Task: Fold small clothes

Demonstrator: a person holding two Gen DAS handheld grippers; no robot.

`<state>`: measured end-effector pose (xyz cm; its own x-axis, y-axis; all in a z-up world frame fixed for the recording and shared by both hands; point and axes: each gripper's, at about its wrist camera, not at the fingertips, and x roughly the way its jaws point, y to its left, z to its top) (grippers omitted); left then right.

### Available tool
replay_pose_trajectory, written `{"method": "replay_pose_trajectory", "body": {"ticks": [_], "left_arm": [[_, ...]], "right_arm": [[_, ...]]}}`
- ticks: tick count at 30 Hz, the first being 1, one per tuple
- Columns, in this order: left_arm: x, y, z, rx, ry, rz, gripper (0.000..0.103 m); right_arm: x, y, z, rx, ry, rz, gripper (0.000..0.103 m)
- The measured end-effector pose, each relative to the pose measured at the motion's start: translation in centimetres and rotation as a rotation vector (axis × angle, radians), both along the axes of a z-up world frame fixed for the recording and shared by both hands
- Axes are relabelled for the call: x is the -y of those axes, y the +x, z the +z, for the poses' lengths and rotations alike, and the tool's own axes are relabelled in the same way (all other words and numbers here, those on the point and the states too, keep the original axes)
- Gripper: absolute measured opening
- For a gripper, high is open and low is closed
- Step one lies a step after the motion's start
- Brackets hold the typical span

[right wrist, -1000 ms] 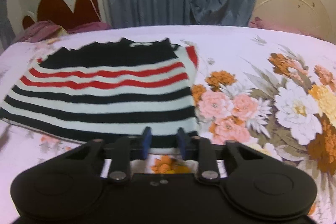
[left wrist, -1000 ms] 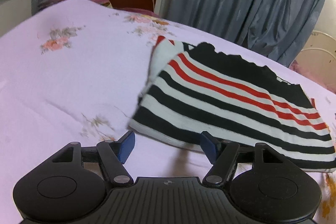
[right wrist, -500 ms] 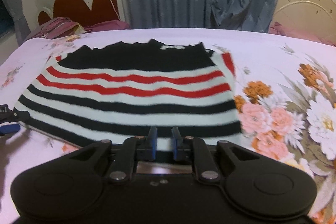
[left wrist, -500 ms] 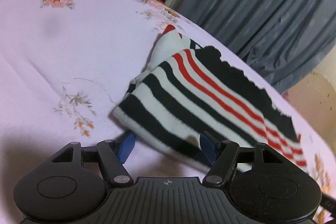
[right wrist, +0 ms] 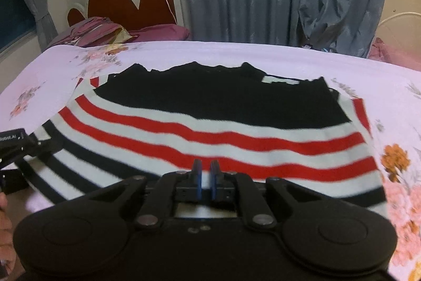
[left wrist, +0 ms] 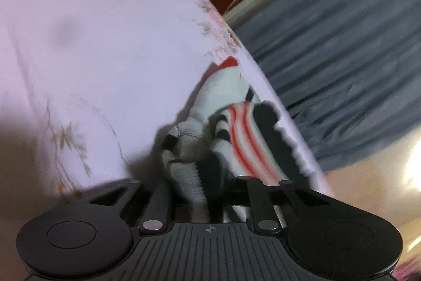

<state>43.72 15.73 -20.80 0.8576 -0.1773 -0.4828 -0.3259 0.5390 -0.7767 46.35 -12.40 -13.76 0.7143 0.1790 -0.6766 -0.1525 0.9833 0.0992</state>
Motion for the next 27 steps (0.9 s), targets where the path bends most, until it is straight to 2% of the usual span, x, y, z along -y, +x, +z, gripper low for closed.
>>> {"method": "replay_pose_trajectory", "body": {"ticks": [1,2,3,5,6,8,11,17,23,27], "left_arm": [[0.0,-0.6,0.5,0.067,-0.020,0.003,0.014],[0.3,-0.7,1.0,0.082,0.018,-0.004,0.014],[0.3,-0.6,0.5,0.060,0.016,-0.003,0.014],[-0.6,-0.1,-2.3,-0.029,-0.078,0.015,0.015],[-0.8,-0.2,-2.8,0.001,-0.105,0.019,0.015],[0.0,0.1,-2.0,-0.006,-0.040,-0.001,0.015],[0.4,0.4,-1.5,-0.008,-0.043,0.005,0.015],[0.9,1.0,0.3,0.009,0.008,0.004,0.014],[2.1,1.4,4.2,0.043,0.082,-0.026,0.014],[4.2,2.1,7.1,0.068,0.145,-0.080,0.014]], "right_arm": [[-0.3,0.3,0.1,0.004,0.000,0.005,0.005],[-0.5,0.4,0.1,0.011,-0.005,0.011,0.005],[-0.7,0.6,-0.1,0.013,-0.016,0.014,0.005],[-1.0,1.4,-1.7,-0.055,-0.059,0.007,0.000],[-1.2,1.5,-2.1,-0.039,-0.058,0.007,0.000],[-1.1,1.3,-2.2,-0.034,-0.058,0.008,0.000],[-0.8,1.3,-2.2,-0.040,-0.042,-0.002,0.000],[-0.6,1.6,-2.1,-0.043,-0.041,0.019,0.000],[-0.1,1.9,-2.0,-0.055,-0.021,0.050,0.000],[0.4,2.0,-1.7,-0.061,-0.010,0.078,0.000]]}}
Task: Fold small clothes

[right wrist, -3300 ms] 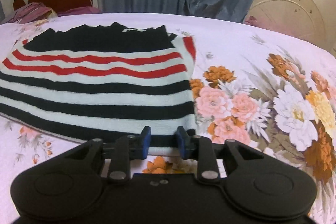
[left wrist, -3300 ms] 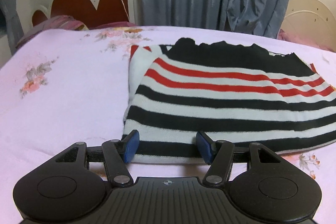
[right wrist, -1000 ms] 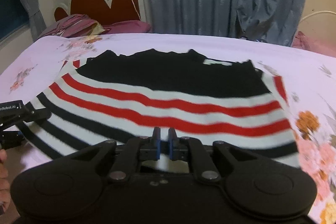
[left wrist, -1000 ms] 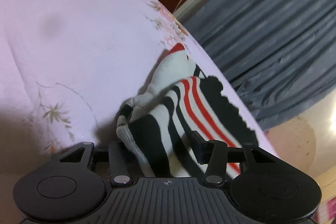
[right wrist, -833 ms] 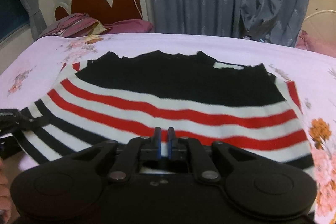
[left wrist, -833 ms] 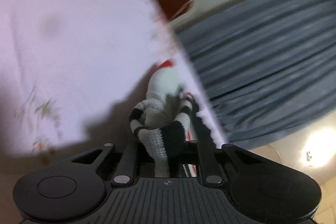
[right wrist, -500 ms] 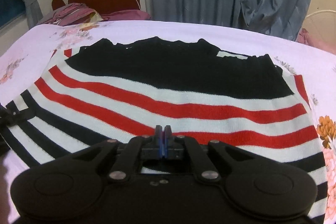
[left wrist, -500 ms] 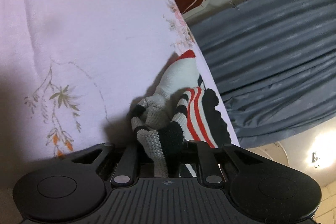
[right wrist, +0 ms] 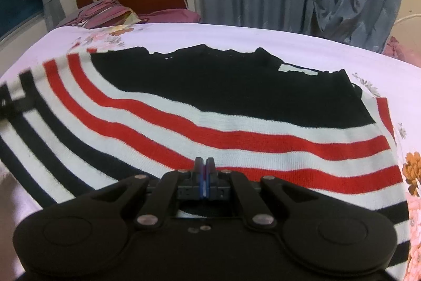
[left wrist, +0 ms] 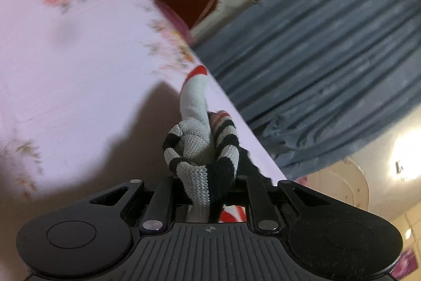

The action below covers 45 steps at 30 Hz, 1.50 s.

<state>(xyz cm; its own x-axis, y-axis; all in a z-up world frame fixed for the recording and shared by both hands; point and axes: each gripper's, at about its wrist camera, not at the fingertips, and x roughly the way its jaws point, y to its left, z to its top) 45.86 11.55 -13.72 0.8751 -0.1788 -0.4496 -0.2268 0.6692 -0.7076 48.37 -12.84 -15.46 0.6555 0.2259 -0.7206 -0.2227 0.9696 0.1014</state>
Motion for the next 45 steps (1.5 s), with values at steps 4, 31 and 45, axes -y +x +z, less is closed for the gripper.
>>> {"method": "replay_pose_trajectory", "body": {"ticks": [4,31,45], "left_arm": [[4.1,-0.5,3.5,0.030,0.101,-0.109,0.014],[16.0,5.5,4.4,-0.148,0.561,-0.505,0.032],[20.8,7.2,1.9,-0.109,0.686,-0.574,0.031]], "right_arm": [[3.1,-1.2,1.4,0.023,0.095,-0.045,0.004],[19.7,-2.3,1.6,-0.090,0.502,-0.285,0.053],[16.7,-2.8,5.8,0.257,0.152,-0.097,0.010]]}}
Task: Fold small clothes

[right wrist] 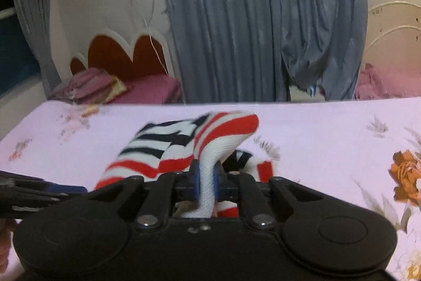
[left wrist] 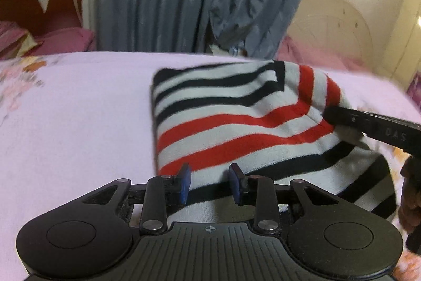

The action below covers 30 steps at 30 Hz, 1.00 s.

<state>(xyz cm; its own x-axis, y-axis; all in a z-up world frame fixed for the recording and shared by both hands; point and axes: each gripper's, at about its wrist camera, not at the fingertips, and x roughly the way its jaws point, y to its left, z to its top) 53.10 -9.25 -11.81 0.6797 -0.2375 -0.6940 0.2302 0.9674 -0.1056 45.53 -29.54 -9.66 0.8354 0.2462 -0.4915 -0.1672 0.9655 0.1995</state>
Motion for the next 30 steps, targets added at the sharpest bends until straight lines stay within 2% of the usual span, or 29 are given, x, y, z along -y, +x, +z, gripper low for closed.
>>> {"method": "replay_pose_trajectory", "body": {"ticks": [1,2,3,5,6,8,13,18,21,24,25,26,27,28,30], "left_arm": [[1.1,0.4,-0.5,-0.025,0.046,-0.023,0.031],[2.2,0.4,-0.8,-0.012,0.097,-0.054,0.031],[3.0,0.4,-0.6,-0.004,0.143,-0.071,0.031],[3.7,0.3,-0.3,-0.011,0.184,-0.091,0.030],[3.6,0.4,-0.2,-0.014,0.173,-0.094,0.030],[3.2,0.2,-0.1,-0.019,0.146,-0.099,0.030],[2.1,-0.8,1.2,0.000,0.107,-0.092,0.031],[0.4,-4.9,2.2,0.018,0.042,-0.060,0.031],[-0.3,-6.2,1.8,0.001,0.026,-0.052,0.031],[-0.2,-6.3,0.6,-0.023,0.029,-0.059,0.031],[-0.2,-6.3,0.3,-0.021,0.032,-0.061,0.031],[-0.1,-6.3,0.1,-0.022,0.035,-0.063,0.031],[-0.1,-6.1,0.0,-0.025,0.030,-0.059,0.031],[-0.1,-6.1,-0.1,-0.028,0.023,-0.055,0.031],[0.0,-6.2,-0.3,-0.036,0.023,-0.054,0.030]], "right_arm": [[0.3,0.8,-1.2,-0.045,-0.012,-0.013,0.010],[0.7,2.3,-3.4,-0.148,-0.035,-0.041,0.011],[1.4,2.7,-5.0,-0.190,-0.015,-0.059,0.012],[2.1,2.3,-4.9,-0.170,0.026,-0.077,0.014],[2.0,2.2,-4.7,-0.167,0.020,-0.086,0.015],[1.8,2.0,-4.3,-0.173,0.015,-0.107,0.023],[1.1,0.4,-1.7,-0.144,0.008,-0.133,0.023],[-1.2,-2.7,0.7,-0.124,-0.044,-0.002,0.020],[-2.9,-4.3,0.7,-0.158,-0.139,0.035,0.020],[-2.9,-5.3,0.2,-0.182,-0.152,0.003,0.024],[-3.1,-5.5,0.2,-0.192,-0.154,-0.021,0.031],[-3.0,-5.6,0.1,-0.203,-0.148,-0.038,0.044],[-2.8,-5.7,0.0,-0.212,-0.138,-0.055,0.048],[-2.6,-5.9,-0.2,-0.221,-0.127,-0.063,0.048],[-2.6,-5.6,-1.4,-0.277,-0.061,-0.024,0.041]]}}
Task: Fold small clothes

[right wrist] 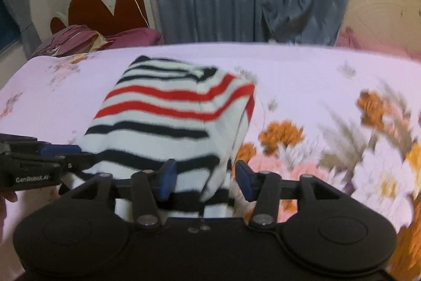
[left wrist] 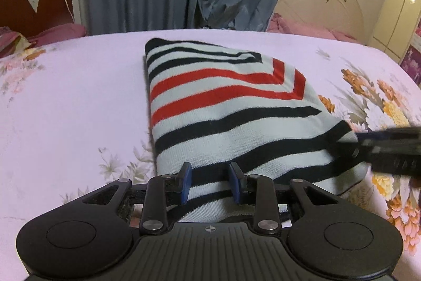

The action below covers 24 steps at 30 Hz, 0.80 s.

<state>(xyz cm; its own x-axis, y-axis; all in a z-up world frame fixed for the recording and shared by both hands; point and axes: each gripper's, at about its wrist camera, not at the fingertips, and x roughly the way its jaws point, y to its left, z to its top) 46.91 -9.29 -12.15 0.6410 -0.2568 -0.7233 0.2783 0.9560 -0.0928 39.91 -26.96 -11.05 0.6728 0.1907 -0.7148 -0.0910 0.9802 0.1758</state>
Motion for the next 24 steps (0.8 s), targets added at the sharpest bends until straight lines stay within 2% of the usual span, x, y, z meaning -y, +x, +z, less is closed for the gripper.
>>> {"method": "replay_pose_trajectory", "body": {"ticks": [1,2,3,5,6,8,10,13,15,16,17,19,21,24], "left_arm": [[0.1,0.0,-0.1,-0.004,-0.002,-0.001,0.030],[0.2,-0.1,-0.1,-0.017,-0.014,-0.006,0.030],[0.5,-0.1,0.0,-0.025,-0.018,-0.016,0.030],[1.5,-0.4,0.0,-0.020,0.023,-0.039,0.031],[1.8,-0.5,-0.3,-0.026,0.032,-0.045,0.031],[2.8,-0.9,-0.8,-0.013,0.092,-0.069,0.031],[3.4,-1.5,-0.9,0.018,0.147,-0.089,0.031],[2.3,-1.7,-0.2,-0.003,0.092,-0.063,0.031],[1.0,-2.7,1.3,0.012,0.037,-0.043,0.031],[0.5,-3.4,2.0,0.031,0.028,-0.032,0.031],[0.2,-4.0,2.6,0.052,0.024,-0.028,0.031],[0.3,-4.5,3.1,0.069,0.013,-0.031,0.031],[0.8,-4.3,2.5,0.058,0.029,-0.042,0.031],[1.4,-3.4,0.0,-0.019,0.030,-0.034,0.031]], "right_arm": [[-0.1,-0.1,-0.5,-0.010,0.005,0.007,0.036],[-0.1,-0.1,-0.8,0.001,-0.023,0.006,0.012],[0.2,0.0,-0.7,0.008,-0.045,-0.002,0.011],[1.2,-0.3,0.3,0.023,-0.036,0.013,0.010],[1.2,-0.4,0.5,0.022,-0.077,0.028,0.010],[0.9,0.1,-1.0,-0.028,-0.136,0.032,0.010],[1.0,0.4,-2.1,-0.032,-0.137,0.022,0.011],[0.7,0.4,-1.6,-0.044,-0.139,0.005,0.014],[0.4,-0.2,-0.4,-0.027,-0.159,0.010,0.024],[0.4,-1.0,0.6,0.012,-0.165,0.008,0.034],[0.3,-1.7,1.5,0.055,-0.173,0.013,0.037],[-0.2,-2.7,2.8,0.108,-0.171,0.040,0.034],[-1.1,-3.0,2.8,0.117,-0.151,0.109,0.028],[-2.2,-2.5,0.3,0.042,-0.212,0.170,0.018]]}}
